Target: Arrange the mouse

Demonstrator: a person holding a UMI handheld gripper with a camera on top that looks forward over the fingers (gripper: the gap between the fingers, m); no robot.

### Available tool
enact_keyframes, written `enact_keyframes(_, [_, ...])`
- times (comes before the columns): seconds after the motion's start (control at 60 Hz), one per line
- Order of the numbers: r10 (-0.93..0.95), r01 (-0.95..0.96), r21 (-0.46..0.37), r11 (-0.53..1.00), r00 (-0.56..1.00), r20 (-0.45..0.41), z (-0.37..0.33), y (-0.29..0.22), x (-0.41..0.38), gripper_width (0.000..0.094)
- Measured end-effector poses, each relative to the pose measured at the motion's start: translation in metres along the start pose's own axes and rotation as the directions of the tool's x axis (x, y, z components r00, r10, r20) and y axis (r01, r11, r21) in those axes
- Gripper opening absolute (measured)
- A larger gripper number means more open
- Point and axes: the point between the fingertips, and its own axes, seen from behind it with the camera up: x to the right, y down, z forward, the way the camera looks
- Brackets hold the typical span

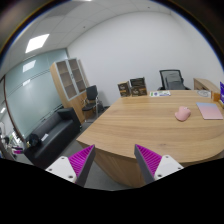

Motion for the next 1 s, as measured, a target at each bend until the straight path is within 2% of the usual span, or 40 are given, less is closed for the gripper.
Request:
enact_keyframes(0.083, [0.011,-0.009,0.026,1.000,0.996,-0.084,-0.004,-0.006,0.031,0.0826])
enact_keyframes(0.167, [0.041,-0.037,0.030,0.999,0.989,-0.140,0.028,-0.004,0.016,0.0824])
enact_keyframes(0.283, [0.043,-0.038,0.027,0.999,0.969,-0.242,0.029,-0.003,0.009,0.0825])
enact_keyframes(0.383, [0.047,-0.040,0.028,0.999,0.949,-0.313,0.020,-0.006,0.043,0.0824])
enact_keyframes(0.6, [0.115,-0.100,0.060,0.993,0.907,-0.405,0.018,-0.026,0.139,0.0824])
enact_keyframes(0.783, [0.138,-0.112,0.085,0.990,0.890,-0.435,0.042,-0.055,0.224,0.0824])
enact_keyframes(0.867, [0.151,-0.127,0.085,0.988,0.899,-0.412,0.067,-0.066,0.257,0.0825])
enact_keyframes(0.95, [0.154,-0.147,0.048,0.988,0.902,-0.403,0.093,-0.070,0.293,0.0824])
enact_keyframes(1.0, [0.164,-0.153,0.059,0.986,0.903,-0.398,0.104,-0.082,0.311,0.0823])
